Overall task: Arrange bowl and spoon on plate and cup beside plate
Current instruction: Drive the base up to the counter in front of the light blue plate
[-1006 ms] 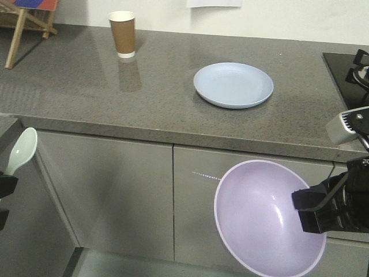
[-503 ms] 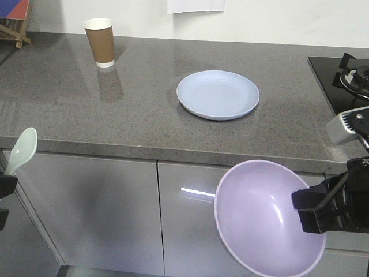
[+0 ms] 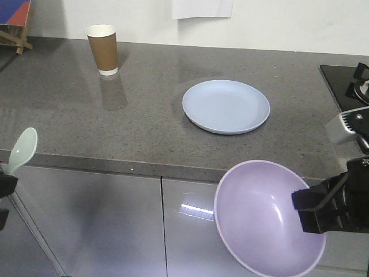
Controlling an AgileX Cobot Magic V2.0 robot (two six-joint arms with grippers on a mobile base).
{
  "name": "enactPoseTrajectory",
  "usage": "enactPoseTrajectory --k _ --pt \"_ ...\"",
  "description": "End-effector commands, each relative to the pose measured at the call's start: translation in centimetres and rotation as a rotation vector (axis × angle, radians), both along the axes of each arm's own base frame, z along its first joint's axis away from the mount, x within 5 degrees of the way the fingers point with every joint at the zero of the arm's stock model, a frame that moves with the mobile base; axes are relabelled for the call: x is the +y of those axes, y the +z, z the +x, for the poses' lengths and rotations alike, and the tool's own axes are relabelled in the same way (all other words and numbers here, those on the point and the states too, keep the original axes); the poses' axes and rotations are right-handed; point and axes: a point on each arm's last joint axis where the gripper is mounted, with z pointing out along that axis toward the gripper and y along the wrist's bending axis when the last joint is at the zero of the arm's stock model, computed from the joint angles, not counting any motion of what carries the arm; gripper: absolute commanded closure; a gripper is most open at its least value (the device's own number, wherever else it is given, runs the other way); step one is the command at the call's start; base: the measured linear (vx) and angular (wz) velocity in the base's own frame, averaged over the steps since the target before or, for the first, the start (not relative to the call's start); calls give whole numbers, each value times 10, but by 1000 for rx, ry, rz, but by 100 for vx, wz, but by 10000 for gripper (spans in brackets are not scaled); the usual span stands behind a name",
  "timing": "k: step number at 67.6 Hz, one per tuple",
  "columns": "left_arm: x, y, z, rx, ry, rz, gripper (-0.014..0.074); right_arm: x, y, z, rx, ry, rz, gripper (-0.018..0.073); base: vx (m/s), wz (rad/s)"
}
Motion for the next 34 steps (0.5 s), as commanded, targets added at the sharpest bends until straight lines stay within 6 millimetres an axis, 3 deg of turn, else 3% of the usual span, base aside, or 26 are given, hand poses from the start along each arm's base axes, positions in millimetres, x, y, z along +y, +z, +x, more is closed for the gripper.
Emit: enactPoseTrajectory --k 1,34 --pt "-2 13 1 -80 2 -38 496 1 13 2 -77 -10 36 560 7 9" --pt "-2 13 1 -80 2 -38 496 1 13 2 -78 -10 36 560 7 5"
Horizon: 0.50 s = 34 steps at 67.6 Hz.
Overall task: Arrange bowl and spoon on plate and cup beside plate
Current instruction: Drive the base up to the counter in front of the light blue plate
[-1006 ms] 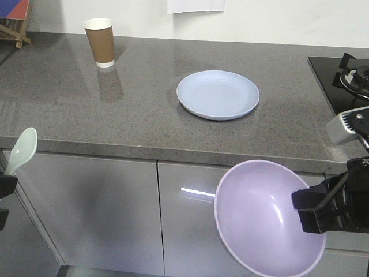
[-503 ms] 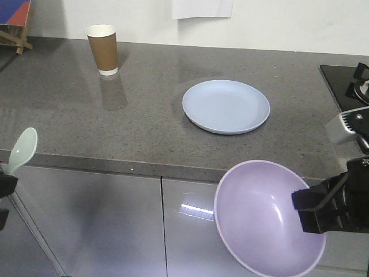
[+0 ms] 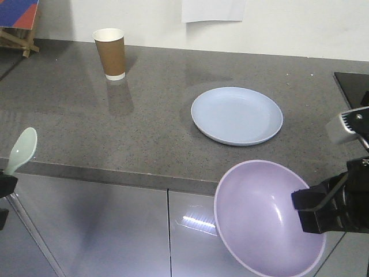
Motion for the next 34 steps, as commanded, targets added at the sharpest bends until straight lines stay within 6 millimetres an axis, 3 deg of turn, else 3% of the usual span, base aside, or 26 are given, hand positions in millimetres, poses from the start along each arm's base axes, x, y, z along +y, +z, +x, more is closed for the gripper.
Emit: enactPoseTrajectory --k 1,34 --pt "-2 13 1 -80 2 -38 496 1 13 2 -78 -10 36 560 8 0" --pt "-2 13 1 -80 2 -38 496 1 13 2 -78 -10 36 560 10 -7"
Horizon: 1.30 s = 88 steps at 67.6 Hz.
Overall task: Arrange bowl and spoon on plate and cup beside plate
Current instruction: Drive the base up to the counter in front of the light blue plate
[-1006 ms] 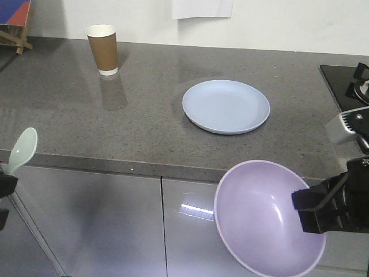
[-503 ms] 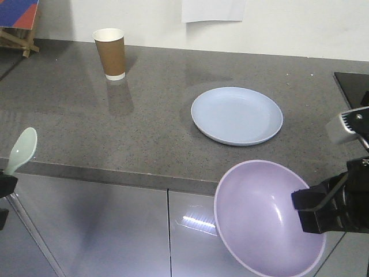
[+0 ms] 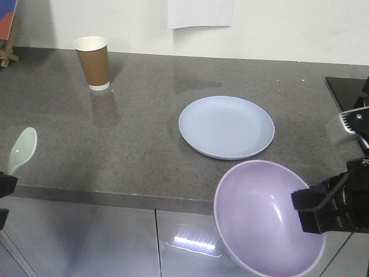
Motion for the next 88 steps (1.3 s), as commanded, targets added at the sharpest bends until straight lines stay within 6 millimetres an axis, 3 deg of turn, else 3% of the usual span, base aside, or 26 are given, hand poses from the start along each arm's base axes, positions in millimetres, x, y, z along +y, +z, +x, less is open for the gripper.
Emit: enactPoseTrajectory --k 1,88 --pt "-2 13 1 -80 2 -38 496 1 13 2 -78 -10 36 560 11 -13" --pt "-2 13 1 -80 2 -38 496 1 13 2 -78 -10 36 560 7 -6"
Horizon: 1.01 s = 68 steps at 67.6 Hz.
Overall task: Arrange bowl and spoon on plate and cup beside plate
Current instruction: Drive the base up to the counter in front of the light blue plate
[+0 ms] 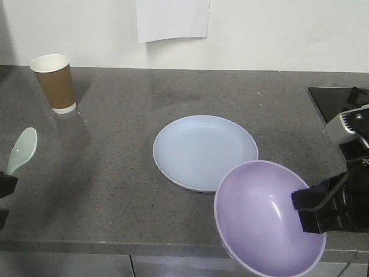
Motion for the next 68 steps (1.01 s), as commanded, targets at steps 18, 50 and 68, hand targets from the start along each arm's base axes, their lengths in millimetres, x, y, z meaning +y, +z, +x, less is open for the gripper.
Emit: enactPoseTrajectory --k 18,50,68 --pt "-2 13 1 -80 2 -38 496 1 13 2 -78 -10 36 560 5 -2" --pt "-2 13 1 -80 2 -39 496 1 13 2 -78 -10 36 560 4 -1" --pt "-2 13 1 -80 2 -39 496 1 13 2 -76 -9 36 560 4 0"
